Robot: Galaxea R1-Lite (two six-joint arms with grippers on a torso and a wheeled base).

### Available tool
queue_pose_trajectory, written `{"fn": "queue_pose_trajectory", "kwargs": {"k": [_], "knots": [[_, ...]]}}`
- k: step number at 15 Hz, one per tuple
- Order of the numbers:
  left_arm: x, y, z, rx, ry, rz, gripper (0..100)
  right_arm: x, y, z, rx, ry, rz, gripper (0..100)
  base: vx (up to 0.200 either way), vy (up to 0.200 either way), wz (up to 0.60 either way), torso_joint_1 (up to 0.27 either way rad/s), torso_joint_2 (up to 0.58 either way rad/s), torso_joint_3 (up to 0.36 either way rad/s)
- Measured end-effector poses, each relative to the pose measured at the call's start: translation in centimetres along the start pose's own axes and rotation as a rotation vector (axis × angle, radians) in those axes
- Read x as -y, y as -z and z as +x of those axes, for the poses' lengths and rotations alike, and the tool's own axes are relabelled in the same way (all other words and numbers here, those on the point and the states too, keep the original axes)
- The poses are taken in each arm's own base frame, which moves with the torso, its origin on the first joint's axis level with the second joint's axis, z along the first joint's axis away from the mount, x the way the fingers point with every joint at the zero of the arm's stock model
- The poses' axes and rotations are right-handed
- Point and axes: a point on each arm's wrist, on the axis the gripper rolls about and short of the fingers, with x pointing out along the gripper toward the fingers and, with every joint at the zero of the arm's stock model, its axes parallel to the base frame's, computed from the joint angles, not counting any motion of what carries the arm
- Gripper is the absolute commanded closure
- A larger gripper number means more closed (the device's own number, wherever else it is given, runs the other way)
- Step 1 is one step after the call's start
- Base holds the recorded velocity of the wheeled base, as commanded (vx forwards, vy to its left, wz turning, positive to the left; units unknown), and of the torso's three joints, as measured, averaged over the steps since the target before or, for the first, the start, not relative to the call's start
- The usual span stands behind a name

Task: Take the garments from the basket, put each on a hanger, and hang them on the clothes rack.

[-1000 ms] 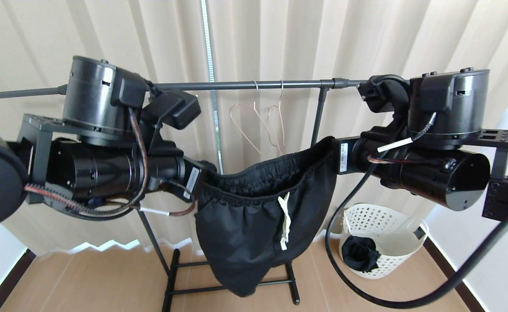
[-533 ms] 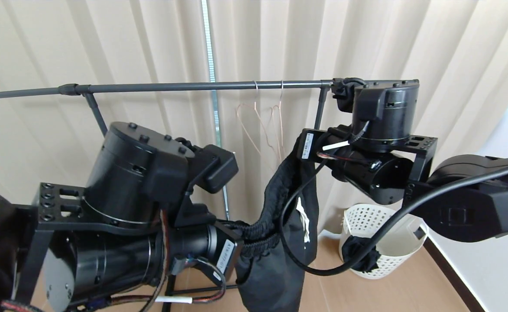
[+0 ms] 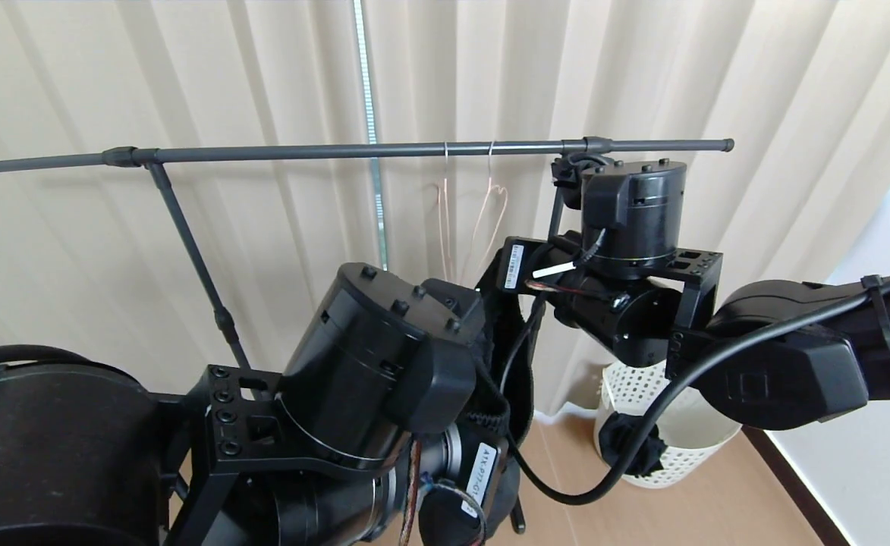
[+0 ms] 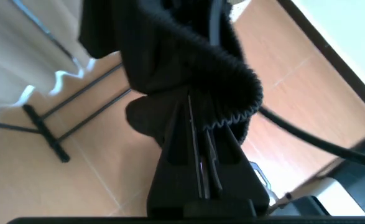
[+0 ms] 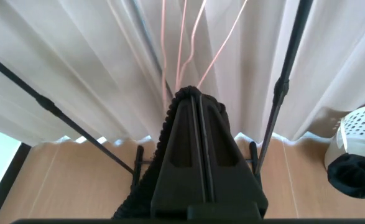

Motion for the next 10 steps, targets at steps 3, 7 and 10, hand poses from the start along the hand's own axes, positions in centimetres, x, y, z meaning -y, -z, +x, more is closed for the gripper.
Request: {"fn": "queue_pose_trajectory", "kwargs": {"k": [3, 7, 10], "knots": [[-2.7, -0.4, 0.6, 0.002, -0.105, -0.039, 100, 1.4, -1.6, -0.2, 0.029, 0.035, 0.005, 100, 0.000, 0.000, 0.00, 0.000, 0.00, 0.000], [-8.1, -3.9, 0.4, 0.100, -0.253, -0.096, 100, 3.4, -3.8, -2.4, 0.046, 0.064, -0.068, 100, 0.000, 0.000, 0.00, 0.000, 0.00, 0.000], [-9.9, -8.7, -0.1, 0.249, -0.295, -0.137, 100, 4.6, -4.0, -4.8, 0.032, 0.070, -0.191, 100, 0.000, 0.000, 0.00, 0.000, 0.00, 0.000]]}}
